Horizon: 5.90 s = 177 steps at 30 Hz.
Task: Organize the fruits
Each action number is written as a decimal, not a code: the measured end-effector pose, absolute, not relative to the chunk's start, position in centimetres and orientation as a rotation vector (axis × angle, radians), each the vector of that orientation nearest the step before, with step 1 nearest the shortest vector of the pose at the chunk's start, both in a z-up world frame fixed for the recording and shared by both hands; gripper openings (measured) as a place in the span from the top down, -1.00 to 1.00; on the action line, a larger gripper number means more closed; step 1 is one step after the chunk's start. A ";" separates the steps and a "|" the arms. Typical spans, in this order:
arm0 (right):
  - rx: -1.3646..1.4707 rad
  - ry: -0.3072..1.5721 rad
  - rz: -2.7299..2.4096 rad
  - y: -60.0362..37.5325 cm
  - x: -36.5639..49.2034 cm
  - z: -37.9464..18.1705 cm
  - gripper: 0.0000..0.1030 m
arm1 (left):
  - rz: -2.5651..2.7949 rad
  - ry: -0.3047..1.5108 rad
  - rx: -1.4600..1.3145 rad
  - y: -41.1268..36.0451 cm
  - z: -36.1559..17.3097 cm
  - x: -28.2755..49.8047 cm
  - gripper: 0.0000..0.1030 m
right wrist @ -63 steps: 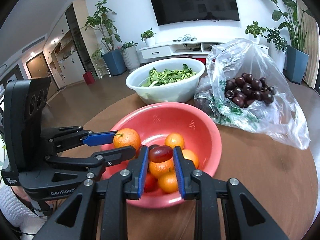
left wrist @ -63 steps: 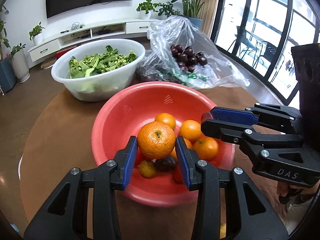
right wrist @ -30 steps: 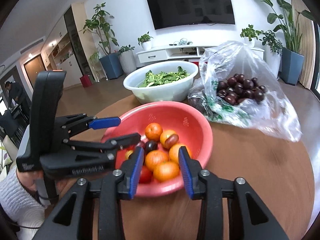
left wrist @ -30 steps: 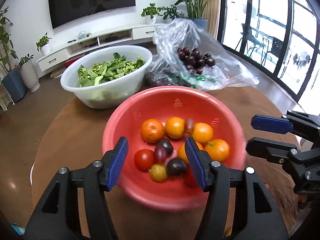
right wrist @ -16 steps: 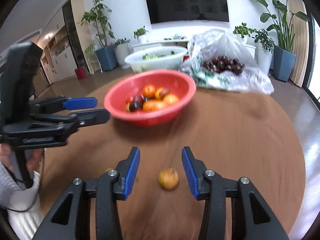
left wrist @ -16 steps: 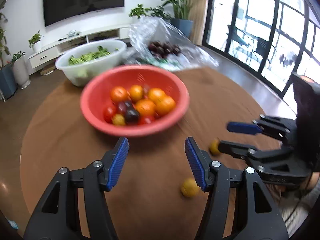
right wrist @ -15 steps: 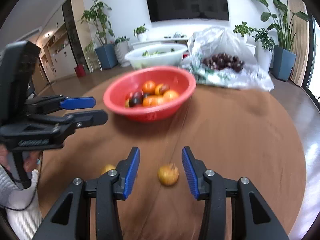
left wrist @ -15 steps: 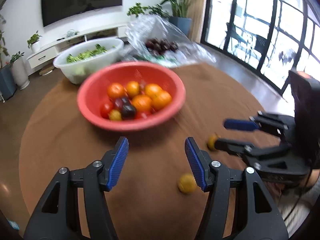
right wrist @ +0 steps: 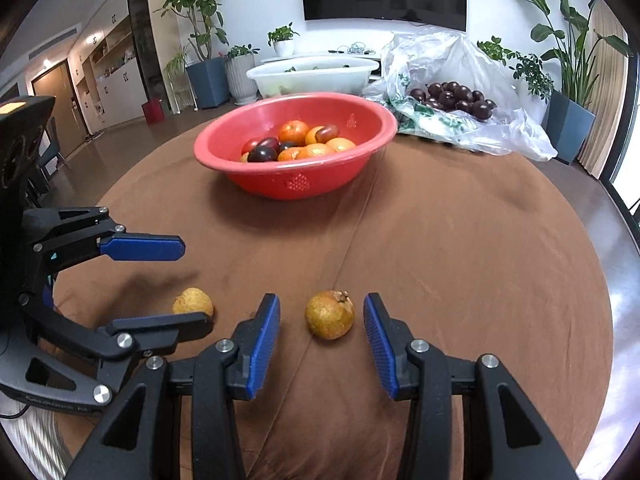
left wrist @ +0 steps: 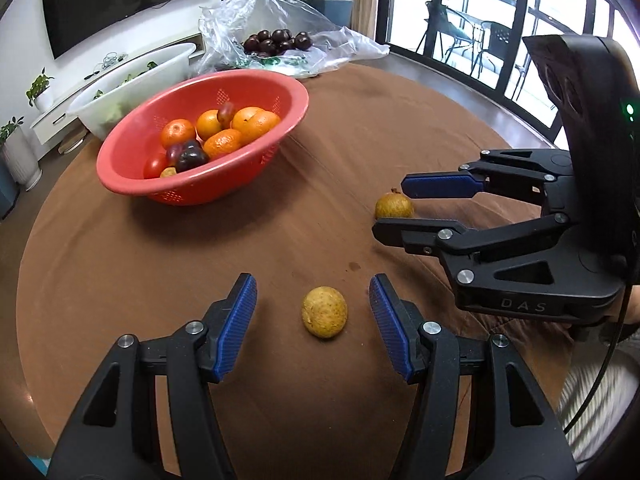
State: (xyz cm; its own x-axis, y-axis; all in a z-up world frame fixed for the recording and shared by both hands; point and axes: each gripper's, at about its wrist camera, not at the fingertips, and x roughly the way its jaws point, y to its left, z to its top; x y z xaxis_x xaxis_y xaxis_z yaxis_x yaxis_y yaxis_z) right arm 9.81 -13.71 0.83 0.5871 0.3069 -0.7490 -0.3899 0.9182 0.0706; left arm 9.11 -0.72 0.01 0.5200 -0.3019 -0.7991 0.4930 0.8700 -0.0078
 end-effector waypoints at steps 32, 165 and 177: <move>-0.045 0.858 0.416 -14.3 10.2 1.0 0.42 | -0.492 0.885 0.324 -1.7 -0.7 8.5 0.56; 0.026 0.611 0.334 -17.0 2.6 5.1 0.00 | -0.253 0.708 0.105 -1.9 7.5 4.1 -0.60; 0.014 0.608 0.330 -17.0 2.4 5.0 -0.01 | -0.250 0.707 0.107 -2.0 7.3 3.7 -0.60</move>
State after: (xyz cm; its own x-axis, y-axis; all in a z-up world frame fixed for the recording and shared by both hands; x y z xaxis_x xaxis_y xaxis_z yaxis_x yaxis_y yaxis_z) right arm 2.35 -17.03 5.04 0.7702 0.3087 -0.5581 -0.3006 0.9475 0.1093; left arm 3.74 -1.99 7.30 0.7323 -0.1905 -0.6538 0.2623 0.9649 0.0126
